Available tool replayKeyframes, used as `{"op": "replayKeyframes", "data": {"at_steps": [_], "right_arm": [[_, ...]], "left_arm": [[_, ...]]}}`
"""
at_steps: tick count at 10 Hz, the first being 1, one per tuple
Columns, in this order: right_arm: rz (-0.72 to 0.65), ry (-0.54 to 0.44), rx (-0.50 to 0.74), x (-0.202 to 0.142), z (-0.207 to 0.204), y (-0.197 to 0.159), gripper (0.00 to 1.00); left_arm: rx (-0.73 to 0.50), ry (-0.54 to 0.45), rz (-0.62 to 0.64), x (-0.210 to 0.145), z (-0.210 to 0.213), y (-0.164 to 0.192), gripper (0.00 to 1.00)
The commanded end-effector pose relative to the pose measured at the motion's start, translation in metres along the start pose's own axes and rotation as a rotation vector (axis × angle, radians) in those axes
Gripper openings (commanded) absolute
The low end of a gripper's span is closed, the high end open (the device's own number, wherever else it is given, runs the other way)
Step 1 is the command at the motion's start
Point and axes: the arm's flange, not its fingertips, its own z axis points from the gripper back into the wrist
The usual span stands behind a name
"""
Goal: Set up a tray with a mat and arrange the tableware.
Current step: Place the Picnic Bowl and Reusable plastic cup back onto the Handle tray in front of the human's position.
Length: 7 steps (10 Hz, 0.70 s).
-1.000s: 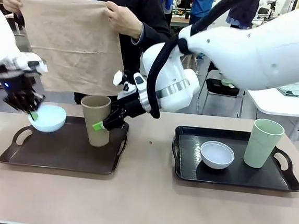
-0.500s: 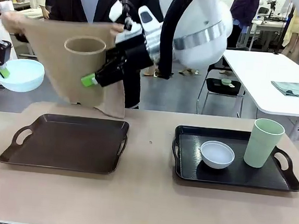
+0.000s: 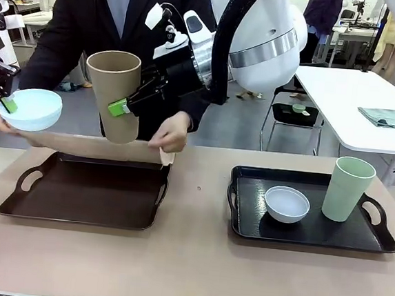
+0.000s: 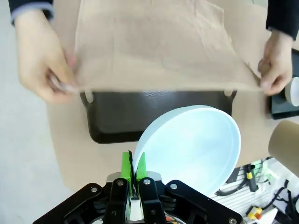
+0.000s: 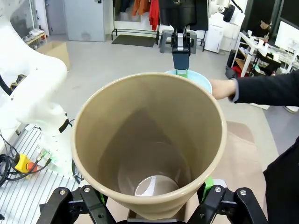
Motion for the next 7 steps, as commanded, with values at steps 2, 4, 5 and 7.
{"op": "replayKeyframes", "data": {"at_steps": [2, 4, 5, 7], "right_arm": [[0.019, -0.003, 0.0, 0.0025, -0.0005, -0.0002, 0.79], [0.019, -0.003, 0.0, 0.0025, -0.0005, -0.0002, 0.79], [0.019, -0.003, 0.0, 0.0025, -0.0005, -0.0002, 0.79], [0.019, -0.003, 0.0, 0.0025, -0.0005, -0.0002, 0.79]], "left_arm": [[-0.001, -0.021, -0.003, 0.0002, 0.0007, 0.0003, 0.0], [-0.001, -0.021, -0.003, 0.0002, 0.0007, 0.0003, 0.0], [-0.001, -0.021, -0.003, 0.0002, 0.0007, 0.0003, 0.0], [-0.001, -0.021, -0.003, 0.0002, 0.0007, 0.0003, 0.0]]}}
